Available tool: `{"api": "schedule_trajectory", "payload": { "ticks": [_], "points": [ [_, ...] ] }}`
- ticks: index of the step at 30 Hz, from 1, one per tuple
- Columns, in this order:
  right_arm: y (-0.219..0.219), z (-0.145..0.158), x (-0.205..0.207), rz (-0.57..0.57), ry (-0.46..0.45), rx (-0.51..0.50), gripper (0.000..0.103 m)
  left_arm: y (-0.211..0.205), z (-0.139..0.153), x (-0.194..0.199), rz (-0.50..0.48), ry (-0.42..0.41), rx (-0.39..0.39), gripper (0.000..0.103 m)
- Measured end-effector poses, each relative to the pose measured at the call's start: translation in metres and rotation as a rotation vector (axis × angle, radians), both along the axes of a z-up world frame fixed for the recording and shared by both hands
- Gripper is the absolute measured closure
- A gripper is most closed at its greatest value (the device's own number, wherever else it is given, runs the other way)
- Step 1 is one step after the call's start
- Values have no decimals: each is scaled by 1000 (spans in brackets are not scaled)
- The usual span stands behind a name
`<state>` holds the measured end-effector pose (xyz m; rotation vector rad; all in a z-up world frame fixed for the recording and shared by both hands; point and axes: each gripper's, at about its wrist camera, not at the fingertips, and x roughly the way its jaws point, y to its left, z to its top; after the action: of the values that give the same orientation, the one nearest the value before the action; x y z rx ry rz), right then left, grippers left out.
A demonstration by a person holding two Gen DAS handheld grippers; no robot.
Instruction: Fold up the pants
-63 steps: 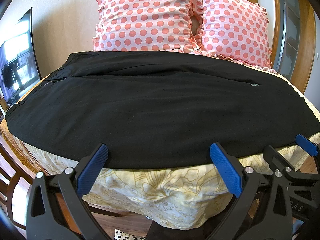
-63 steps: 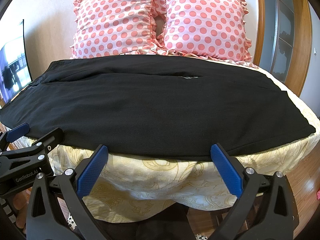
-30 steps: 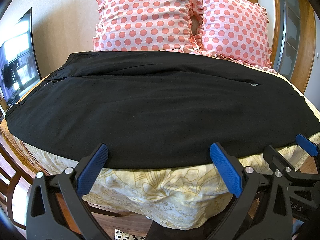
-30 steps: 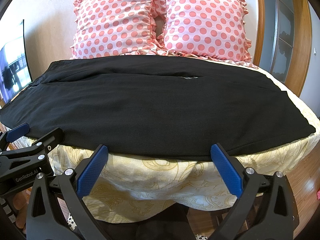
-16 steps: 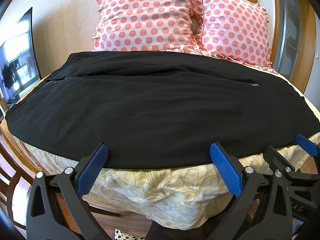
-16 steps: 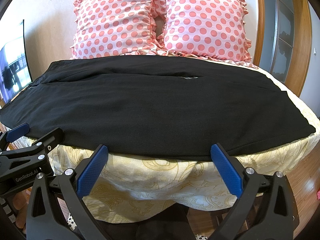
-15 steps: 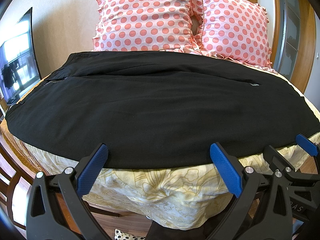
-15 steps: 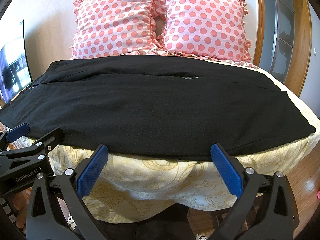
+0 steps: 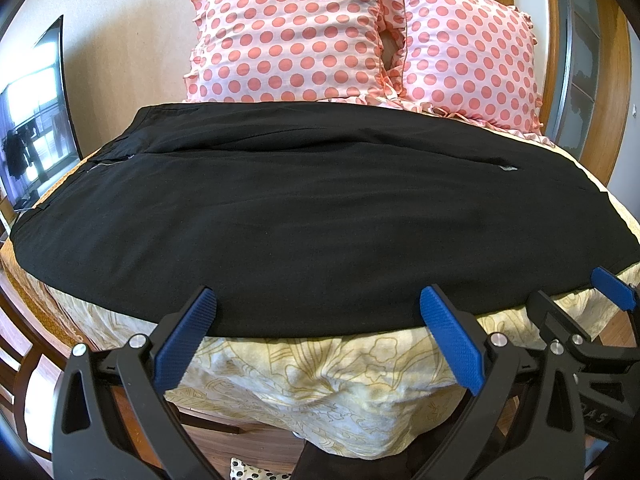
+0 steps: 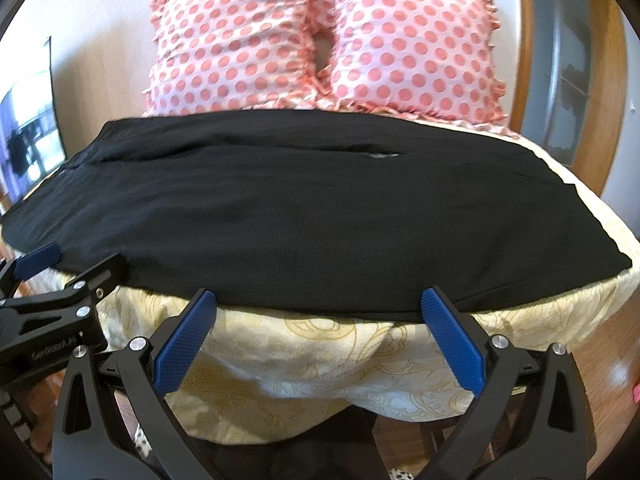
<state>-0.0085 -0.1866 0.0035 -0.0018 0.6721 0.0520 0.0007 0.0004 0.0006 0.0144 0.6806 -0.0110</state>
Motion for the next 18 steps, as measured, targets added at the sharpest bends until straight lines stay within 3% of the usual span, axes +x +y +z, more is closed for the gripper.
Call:
{"api": "schedule_trajectory", "payload": {
  "ticks": [5, 8, 13, 18],
  "points": [
    [-39, 31, -8, -51, -117, 59, 1, 5, 6, 3, -33, 33, -8, 2],
    [-86, 62, 24, -117, -134, 128, 1, 18, 23, -2, -37, -27, -49, 2],
    [-168, 90, 130, -316, 6, 141, 1, 37, 49, 8, -44, -87, -143, 2],
    [-244, 75, 248, -523, 210, 197, 1, 48, 54, 27, -15, -108, -173, 2]
  ]
}}
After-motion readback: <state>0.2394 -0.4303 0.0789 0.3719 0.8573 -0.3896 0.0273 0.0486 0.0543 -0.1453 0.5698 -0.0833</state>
